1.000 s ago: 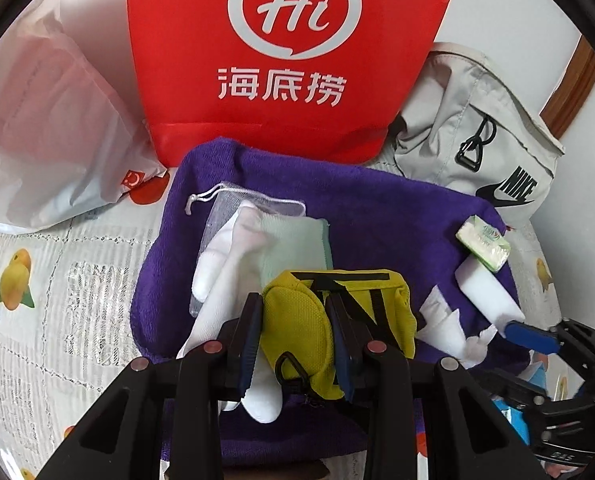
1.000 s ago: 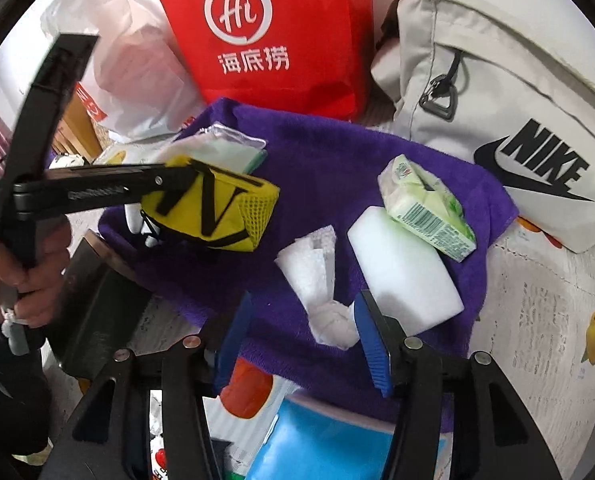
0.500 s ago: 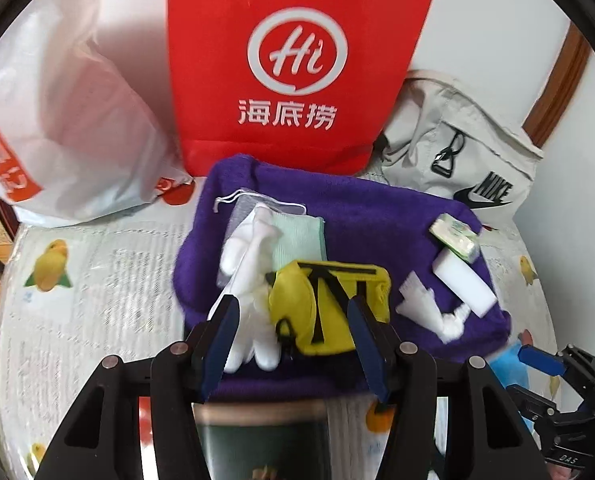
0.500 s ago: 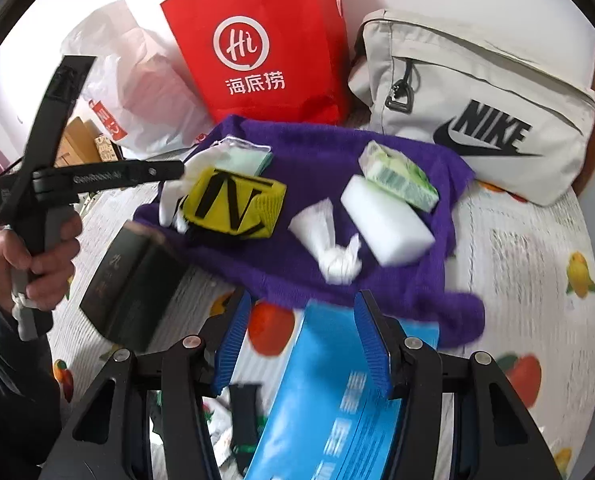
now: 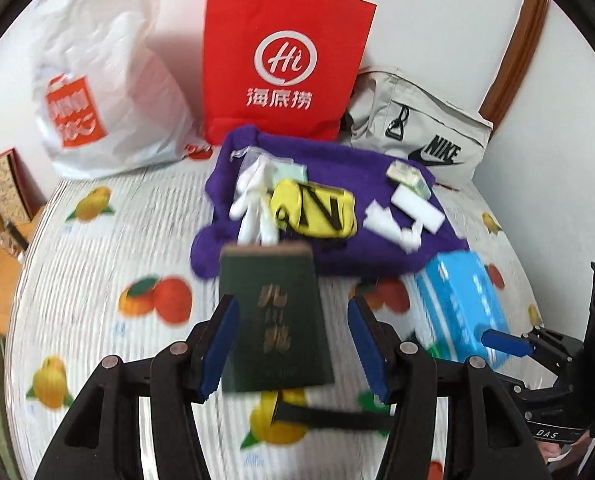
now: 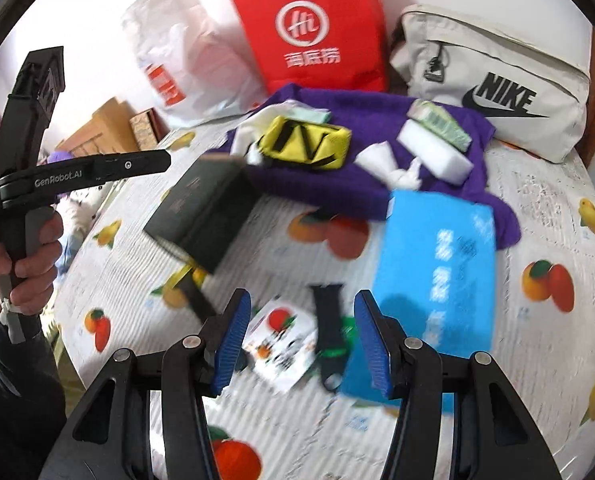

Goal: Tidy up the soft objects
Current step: 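Grasp the white snack packet with the right tool while the left tool reaches toward the black watch strap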

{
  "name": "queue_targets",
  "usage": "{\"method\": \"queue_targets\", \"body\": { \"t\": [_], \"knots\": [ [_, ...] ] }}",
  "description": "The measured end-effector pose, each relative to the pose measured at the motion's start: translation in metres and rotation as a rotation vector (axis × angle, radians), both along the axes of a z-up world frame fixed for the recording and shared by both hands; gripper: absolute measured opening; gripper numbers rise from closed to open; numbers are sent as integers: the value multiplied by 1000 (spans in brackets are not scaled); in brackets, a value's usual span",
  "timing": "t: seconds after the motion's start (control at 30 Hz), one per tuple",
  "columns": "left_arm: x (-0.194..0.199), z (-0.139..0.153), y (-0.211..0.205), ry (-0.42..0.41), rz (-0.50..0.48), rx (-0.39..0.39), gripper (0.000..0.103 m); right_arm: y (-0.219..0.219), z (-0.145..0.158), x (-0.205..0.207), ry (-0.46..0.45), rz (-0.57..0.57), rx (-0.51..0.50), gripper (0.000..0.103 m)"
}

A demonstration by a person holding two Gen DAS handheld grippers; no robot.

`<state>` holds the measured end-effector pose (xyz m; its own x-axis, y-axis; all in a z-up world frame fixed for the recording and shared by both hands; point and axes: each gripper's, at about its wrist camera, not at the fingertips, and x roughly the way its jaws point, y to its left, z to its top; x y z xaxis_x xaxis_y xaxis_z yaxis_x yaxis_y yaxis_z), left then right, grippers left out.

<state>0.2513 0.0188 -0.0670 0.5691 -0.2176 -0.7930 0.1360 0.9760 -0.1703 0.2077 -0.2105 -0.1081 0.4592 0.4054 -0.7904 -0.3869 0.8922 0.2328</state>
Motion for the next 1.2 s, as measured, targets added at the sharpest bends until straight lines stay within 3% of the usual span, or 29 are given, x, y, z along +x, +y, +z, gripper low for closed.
{"method": "queue_targets", "body": {
  "t": [0.27,0.53,0.6,0.67,0.97,1.2],
  "knots": [
    [-45,-31,26,44,49,-63,54,32,-26,-38,17,35,-38,54],
    [-71,-64,41,77,39,-111,54,46,-55,-41,50,-213,-91,56],
    [-76,-70,45,80,37,-118,54,47,-58,-41,36,-266,-95,61],
    [-79,-75,49,90,35,-129,54,50,-59,-40,18,-304,-113,69],
    [-86,-89,71,104,73,-150,54,60,-74,-20,41,-398,-117,70],
    [-90,-94,75,113,97,-162,54,68,-73,-29,-29,-343,-187,47]
  ]
}}
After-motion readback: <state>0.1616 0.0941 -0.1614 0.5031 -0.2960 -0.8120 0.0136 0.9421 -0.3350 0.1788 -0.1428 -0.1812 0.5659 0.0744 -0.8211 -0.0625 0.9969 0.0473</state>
